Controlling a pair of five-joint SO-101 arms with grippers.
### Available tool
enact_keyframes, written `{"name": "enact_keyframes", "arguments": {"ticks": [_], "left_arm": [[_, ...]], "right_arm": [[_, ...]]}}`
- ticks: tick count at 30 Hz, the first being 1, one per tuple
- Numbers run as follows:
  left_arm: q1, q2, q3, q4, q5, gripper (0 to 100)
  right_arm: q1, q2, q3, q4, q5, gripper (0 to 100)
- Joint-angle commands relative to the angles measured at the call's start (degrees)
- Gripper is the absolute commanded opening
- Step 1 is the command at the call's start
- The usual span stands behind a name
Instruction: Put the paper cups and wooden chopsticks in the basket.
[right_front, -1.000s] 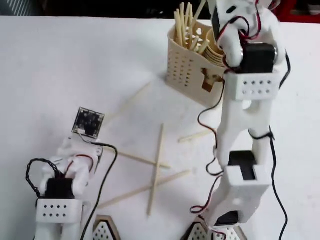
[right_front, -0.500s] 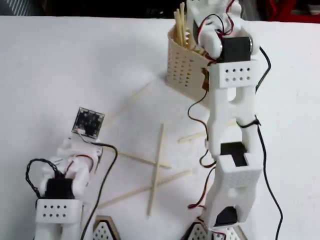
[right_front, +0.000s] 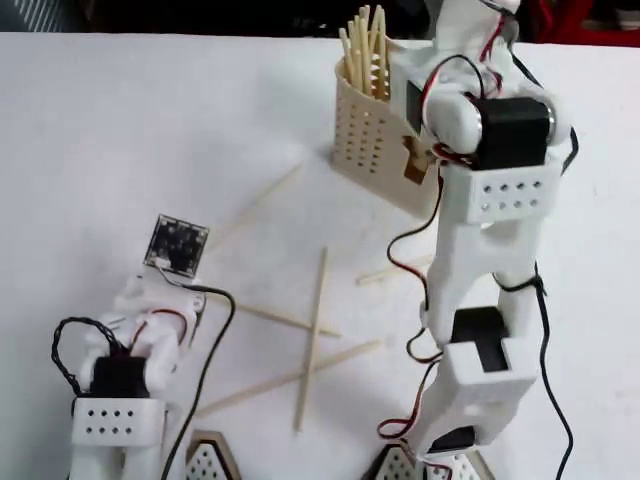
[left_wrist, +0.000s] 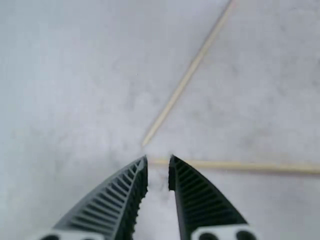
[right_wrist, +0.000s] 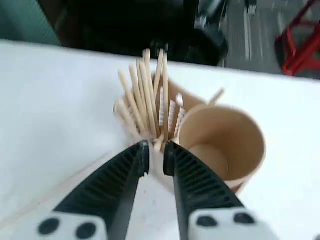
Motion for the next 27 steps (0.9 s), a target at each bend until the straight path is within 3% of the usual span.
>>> {"name": "enact_keyframes", "arguments": {"ticks": [1,9,13,19,27], "left_arm": [[-0.31,-0.75,-0.26,-1.67,-0.35,9],[-6.55,-0.75,-0.53,-4.22,1.93,9],[-11.12,-0.75,-1.14,-4.66,4.84,9],[-15.43,-0.75,-2.46,-4.57,7.30,9],[-20.09,-0.75,-3.08,-4.66,11.78,17]], "right_arm": [[1.89,-5.41,5.36,1.27,0.88,5.9],[-0.40,-17.27,30.59,1.27,3.60,6.3],[-5.58,-22.73,45.19,1.01,4.13,6.7],[-15.69,-23.69,63.56,0.57,1.23,21.7],[-27.82,-23.69,82.81,-14.46,-5.01,25.8]]}}
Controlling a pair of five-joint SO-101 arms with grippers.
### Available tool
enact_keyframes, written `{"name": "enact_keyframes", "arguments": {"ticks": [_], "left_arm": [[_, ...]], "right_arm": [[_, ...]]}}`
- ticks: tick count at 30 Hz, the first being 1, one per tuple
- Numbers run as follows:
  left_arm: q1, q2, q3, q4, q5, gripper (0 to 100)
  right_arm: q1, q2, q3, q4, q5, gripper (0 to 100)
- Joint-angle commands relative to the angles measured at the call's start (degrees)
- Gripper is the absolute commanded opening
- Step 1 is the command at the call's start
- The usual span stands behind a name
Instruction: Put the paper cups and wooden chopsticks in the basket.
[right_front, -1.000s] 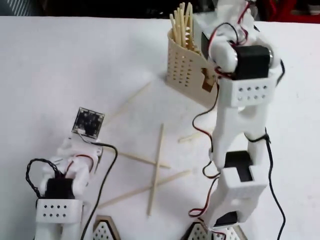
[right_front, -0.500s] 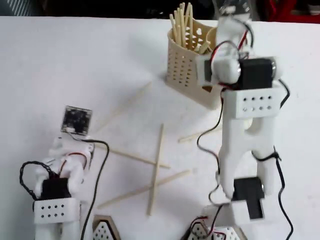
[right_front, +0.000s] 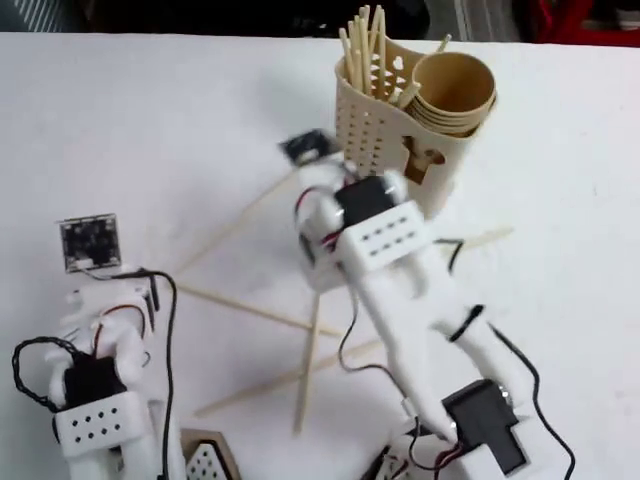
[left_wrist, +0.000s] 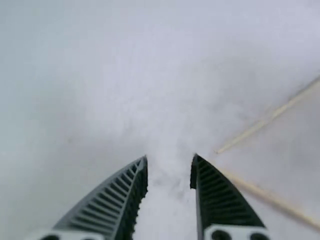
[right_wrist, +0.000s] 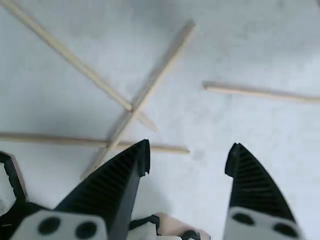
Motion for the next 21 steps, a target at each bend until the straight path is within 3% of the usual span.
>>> {"name": "enact_keyframes", "arguments": {"ticks": [1,8,21], "left_arm": [[-1.71,-0.75,-3.08,-1.32,1.85,17],[-1.54,-0.75,-3.08,-1.32,1.85,17],[-1.36,-0.75,-3.08,-1.32,1.85,17]], "right_arm": [[-5.76,-2.33,7.65,-9.10,-2.46,25.8],[-11.30,1.01,16.88,-22.29,-4.84,25.8],[-12.26,22.73,5.63,-22.55,-6.51,25.5]]}}
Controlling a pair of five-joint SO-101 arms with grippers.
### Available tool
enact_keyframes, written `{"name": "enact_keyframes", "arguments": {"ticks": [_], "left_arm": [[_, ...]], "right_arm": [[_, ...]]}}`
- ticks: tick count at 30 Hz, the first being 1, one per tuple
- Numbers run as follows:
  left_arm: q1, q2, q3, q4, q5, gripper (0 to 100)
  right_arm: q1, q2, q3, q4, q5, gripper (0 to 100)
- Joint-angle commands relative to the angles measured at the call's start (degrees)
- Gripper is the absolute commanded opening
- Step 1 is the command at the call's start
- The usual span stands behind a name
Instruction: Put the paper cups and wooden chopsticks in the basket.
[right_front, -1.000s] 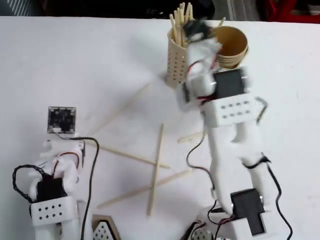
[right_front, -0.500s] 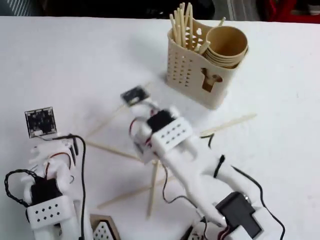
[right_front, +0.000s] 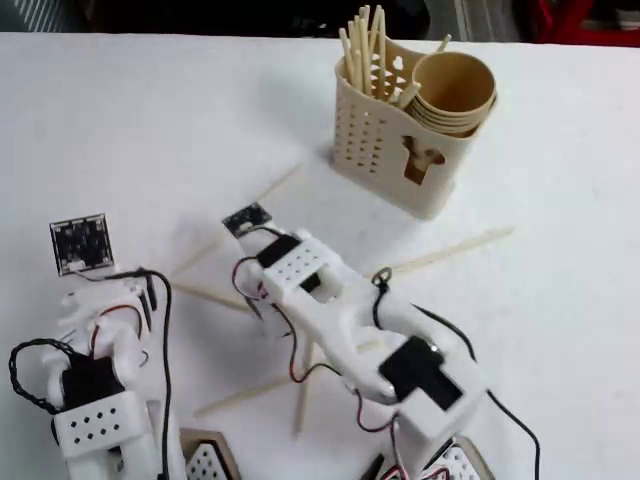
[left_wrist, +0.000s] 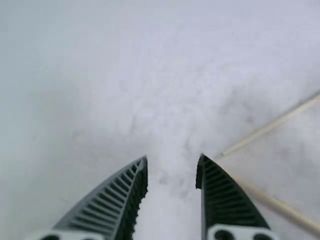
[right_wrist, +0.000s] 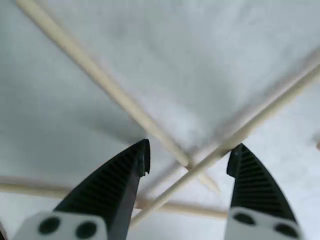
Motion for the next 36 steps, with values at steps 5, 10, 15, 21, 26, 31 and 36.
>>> {"name": "enact_keyframes", "arguments": {"ticks": [5,10,15,21,26,31,36], "left_arm": [[-0.13,-0.75,-2.99,-1.32,0.62,17],[-0.13,-0.75,-2.99,-1.32,0.62,17],[-0.04,-0.75,-2.99,-1.32,0.62,17],[-0.04,-0.75,-2.90,-1.41,0.62,17],[-0.04,-0.75,-2.55,-2.55,0.62,17],[-0.04,-0.75,-2.55,-2.64,0.62,17],[-0.04,-0.75,-2.55,-2.73,0.62,17]], "right_arm": [[-0.13,4.35,-3.34,-0.57,-0.09,17.0],[-0.04,4.44,-3.34,-0.66,3.43,2.6],[1.27,4.09,-3.34,0.40,4.04,1.8],[1.80,-5.23,-3.34,6.73,7.21,1.8],[1.80,-18.24,-3.34,12.53,7.56,1.8],[2.77,-30.02,-3.34,15.78,9.41,1.7],[8.40,-38.46,-7.82,15.08,9.67,1.7]]}}
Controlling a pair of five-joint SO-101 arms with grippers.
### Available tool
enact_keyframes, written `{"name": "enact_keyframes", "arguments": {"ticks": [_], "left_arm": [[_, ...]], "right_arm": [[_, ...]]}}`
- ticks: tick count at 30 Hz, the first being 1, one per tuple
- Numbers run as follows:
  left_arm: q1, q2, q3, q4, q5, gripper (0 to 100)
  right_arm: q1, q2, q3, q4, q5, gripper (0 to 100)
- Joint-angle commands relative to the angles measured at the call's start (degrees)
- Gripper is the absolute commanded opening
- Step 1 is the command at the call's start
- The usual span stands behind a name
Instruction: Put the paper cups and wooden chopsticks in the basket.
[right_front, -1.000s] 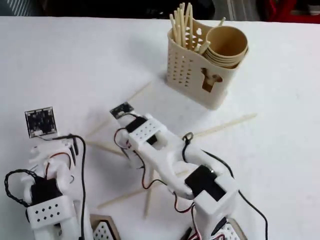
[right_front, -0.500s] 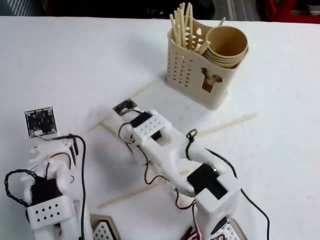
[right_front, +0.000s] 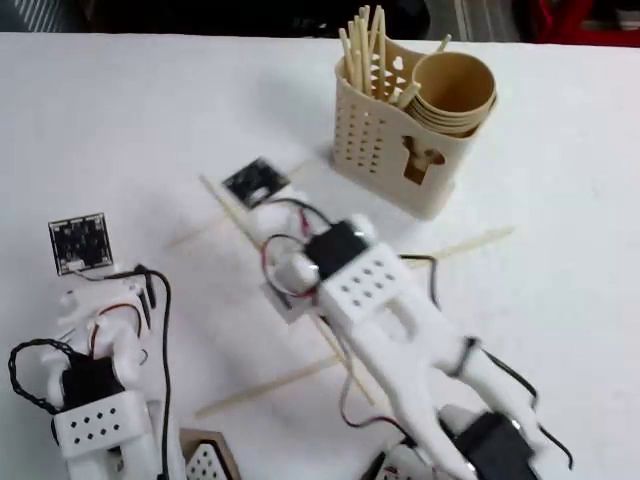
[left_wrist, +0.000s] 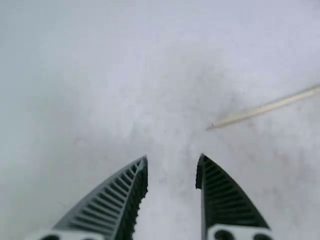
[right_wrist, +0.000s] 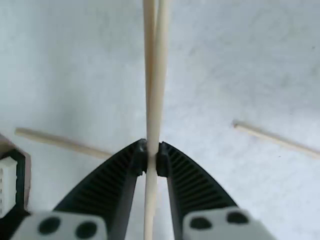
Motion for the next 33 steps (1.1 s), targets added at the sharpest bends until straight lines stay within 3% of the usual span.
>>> {"name": "enact_keyframes", "arguments": {"ticks": [1,6,10,24,29,33], "left_arm": [[-0.13,-0.75,-2.55,-1.41,0.62,17],[-0.13,-0.75,-2.55,-1.49,0.62,17],[-0.13,-0.75,-2.55,-1.49,0.62,17],[-0.13,-0.75,-2.55,-1.49,0.62,17],[-0.13,-0.75,-2.55,-1.49,0.62,17],[-0.13,-0.75,-2.55,-1.49,0.62,17]], "right_arm": [[4.79,-6.11,-6.77,0.04,0.44,1.7],[9.36,-6.46,-20.66,-1.36,0.09,1.7],[12.79,-6.46,-26.99,-10.51,0.09,1.7],[23.87,5.05,-27.60,-53.93,0.00,1.8],[26.59,11.30,-27.60,-65.89,0.53,1.8],[28.62,15.60,-27.25,-69.14,0.53,1.8]]}}
